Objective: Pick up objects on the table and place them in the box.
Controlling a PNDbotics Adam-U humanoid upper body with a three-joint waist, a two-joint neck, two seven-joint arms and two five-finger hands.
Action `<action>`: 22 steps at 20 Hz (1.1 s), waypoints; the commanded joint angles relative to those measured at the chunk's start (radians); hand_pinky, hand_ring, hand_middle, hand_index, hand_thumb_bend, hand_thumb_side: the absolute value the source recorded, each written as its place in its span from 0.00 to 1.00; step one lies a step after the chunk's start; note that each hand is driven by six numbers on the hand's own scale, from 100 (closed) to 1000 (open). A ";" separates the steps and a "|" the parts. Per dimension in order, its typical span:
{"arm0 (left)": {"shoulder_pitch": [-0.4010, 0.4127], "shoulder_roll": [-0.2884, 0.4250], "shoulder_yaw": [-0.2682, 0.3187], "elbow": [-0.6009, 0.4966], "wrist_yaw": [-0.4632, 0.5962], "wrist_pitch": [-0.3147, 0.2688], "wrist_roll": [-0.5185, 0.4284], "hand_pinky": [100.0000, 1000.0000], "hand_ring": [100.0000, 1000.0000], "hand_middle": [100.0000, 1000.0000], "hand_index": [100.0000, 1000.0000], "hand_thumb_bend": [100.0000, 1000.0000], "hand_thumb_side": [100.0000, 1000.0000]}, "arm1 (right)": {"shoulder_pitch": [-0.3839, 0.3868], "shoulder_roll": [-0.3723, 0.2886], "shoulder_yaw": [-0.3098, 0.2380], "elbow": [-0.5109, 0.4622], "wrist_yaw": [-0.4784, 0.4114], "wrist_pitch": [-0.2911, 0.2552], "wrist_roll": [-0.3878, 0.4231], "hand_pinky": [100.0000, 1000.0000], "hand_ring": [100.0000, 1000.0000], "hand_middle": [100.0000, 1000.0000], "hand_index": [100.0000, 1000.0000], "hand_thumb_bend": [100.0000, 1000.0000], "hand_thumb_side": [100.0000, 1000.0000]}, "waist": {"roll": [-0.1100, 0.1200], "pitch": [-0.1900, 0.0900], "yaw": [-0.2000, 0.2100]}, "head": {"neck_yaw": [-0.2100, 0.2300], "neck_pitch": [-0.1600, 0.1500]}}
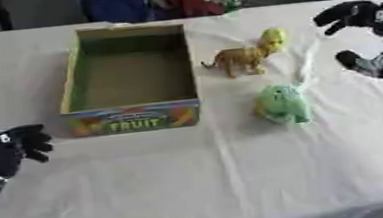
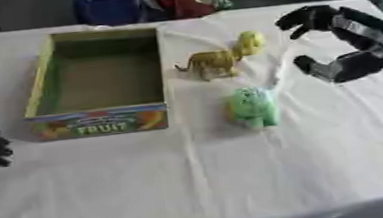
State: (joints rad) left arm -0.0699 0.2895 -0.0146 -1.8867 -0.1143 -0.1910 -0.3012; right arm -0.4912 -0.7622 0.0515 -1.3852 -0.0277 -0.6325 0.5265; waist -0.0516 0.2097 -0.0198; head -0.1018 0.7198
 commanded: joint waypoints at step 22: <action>-0.004 0.009 0.000 -0.010 0.005 -0.002 -0.007 0.55 0.62 0.61 0.80 0.33 0.93 | -0.075 -0.017 0.078 0.118 0.163 -0.243 0.244 0.76 0.86 0.86 0.95 0.16 0.74 | -0.001 -0.019 0.004 | -0.015 0.000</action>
State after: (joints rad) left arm -0.0698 0.2895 -0.0150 -1.8866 -0.1142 -0.1926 -0.3068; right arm -0.5481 -0.7577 0.1335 -1.2710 0.1159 -0.6282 0.5307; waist -0.0523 0.2090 -0.0166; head -0.1141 0.7199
